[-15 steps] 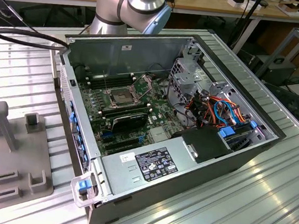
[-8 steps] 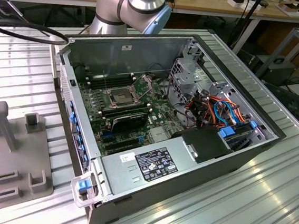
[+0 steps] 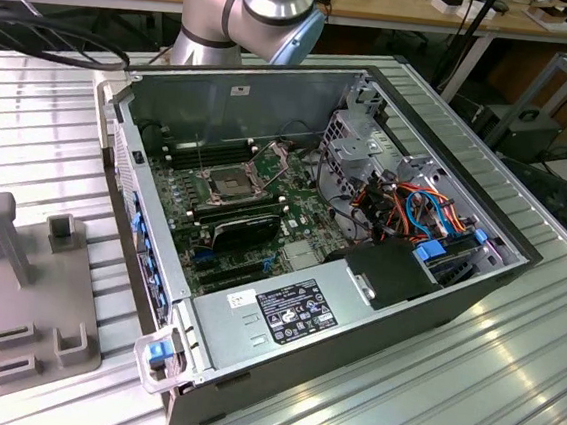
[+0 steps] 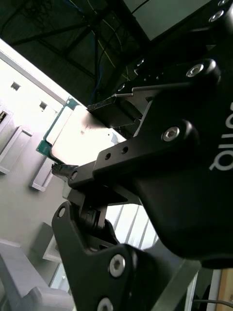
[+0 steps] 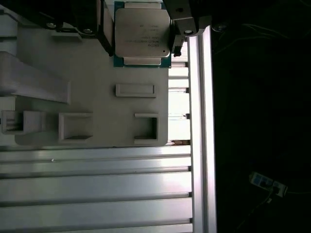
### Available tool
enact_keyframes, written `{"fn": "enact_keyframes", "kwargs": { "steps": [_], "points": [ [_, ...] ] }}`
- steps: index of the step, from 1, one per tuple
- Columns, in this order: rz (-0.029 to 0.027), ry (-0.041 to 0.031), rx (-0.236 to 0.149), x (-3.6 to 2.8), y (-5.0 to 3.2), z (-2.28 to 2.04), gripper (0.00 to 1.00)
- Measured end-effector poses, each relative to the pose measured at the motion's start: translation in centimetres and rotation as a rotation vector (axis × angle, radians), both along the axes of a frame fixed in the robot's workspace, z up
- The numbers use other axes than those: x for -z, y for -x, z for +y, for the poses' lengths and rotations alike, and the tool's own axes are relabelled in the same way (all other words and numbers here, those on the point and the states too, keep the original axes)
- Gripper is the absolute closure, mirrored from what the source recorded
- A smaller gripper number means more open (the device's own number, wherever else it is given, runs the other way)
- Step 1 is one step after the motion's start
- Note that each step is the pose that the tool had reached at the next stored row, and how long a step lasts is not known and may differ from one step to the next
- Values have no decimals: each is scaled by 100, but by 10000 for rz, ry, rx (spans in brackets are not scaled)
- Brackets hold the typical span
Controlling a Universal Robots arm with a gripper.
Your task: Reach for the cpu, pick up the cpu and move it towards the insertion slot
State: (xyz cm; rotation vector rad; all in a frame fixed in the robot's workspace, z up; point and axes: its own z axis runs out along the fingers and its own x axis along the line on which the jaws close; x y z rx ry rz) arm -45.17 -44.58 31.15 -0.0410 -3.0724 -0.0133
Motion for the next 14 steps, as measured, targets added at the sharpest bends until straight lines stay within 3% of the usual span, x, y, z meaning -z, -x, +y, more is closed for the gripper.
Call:
{"fn": "enact_keyframes", "kwargs": {
  "steps": [14],
  "points": [
    [162,-6,0,-244,-4,0,45]
  ]
}}
